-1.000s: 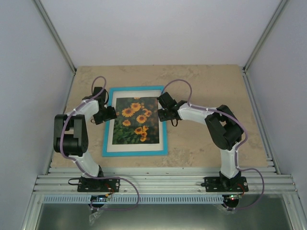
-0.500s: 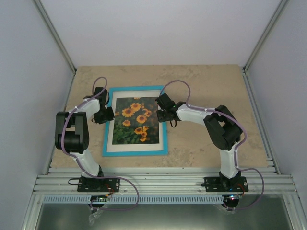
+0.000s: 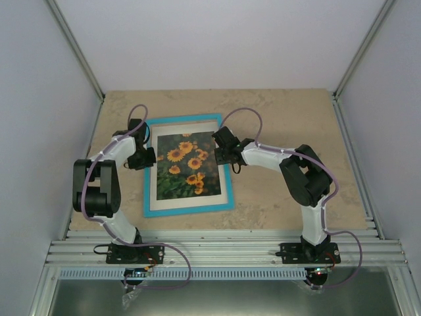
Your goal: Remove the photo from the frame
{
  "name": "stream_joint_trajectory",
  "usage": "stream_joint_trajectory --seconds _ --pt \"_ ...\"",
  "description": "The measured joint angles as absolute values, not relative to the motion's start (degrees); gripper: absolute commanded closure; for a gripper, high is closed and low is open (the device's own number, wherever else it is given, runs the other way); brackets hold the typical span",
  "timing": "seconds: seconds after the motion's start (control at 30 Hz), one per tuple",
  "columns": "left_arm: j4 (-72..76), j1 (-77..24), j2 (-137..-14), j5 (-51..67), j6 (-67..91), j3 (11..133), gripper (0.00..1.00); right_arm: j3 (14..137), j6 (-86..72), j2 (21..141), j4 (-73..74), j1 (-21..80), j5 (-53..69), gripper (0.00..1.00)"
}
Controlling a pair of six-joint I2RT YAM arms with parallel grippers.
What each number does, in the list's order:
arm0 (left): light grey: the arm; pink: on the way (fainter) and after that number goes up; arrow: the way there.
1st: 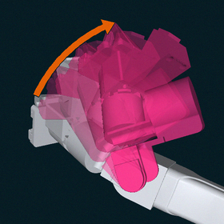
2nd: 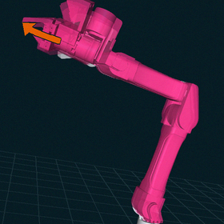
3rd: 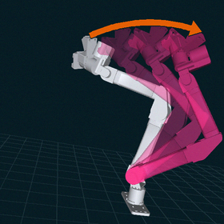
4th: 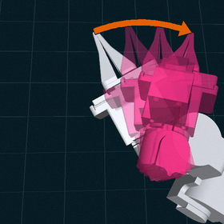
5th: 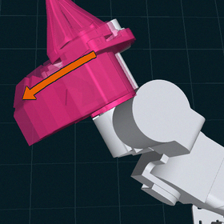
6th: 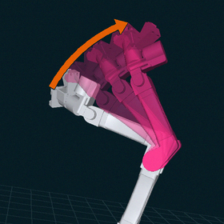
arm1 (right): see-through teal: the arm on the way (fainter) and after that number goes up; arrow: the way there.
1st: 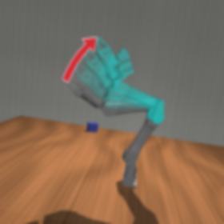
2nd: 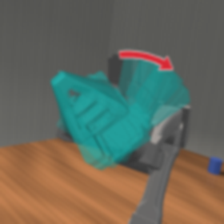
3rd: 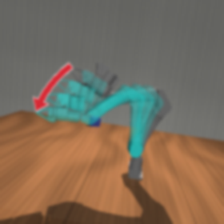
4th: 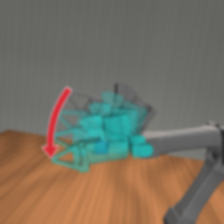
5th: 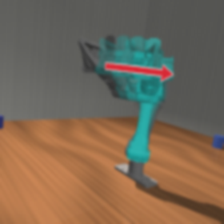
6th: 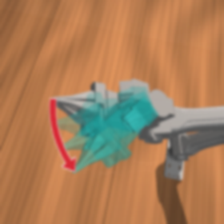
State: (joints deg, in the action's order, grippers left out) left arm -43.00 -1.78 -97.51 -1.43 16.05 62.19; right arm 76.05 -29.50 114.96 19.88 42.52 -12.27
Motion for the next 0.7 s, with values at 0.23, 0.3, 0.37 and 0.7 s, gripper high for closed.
stream_joint_trajectory --seconds 0.23,0.3,0.37,0.7 --pt "-44.25 -1.76 -94.83 -1.85 16.08 62.19 1.00 77.91 -29.58 114.96 20.69 42.61 -12.75 0.80" --pt "-44.66 -1.74 -94.15 -1.85 16.10 62.19 1.00 78.39 -29.58 114.96 21.10 42.68 -12.88 0.80" --pt "-45.08 -1.72 -93.51 -1.83 16.10 62.19 1.00 78.96 -29.61 114.96 21.63 42.81 -13.02 0.80" --pt "-46.78 -1.83 -91.15 -0.64 16.08 62.19 1.00 80.73 -29.78 114.96 24.49 43.33 -14.52 0.80"
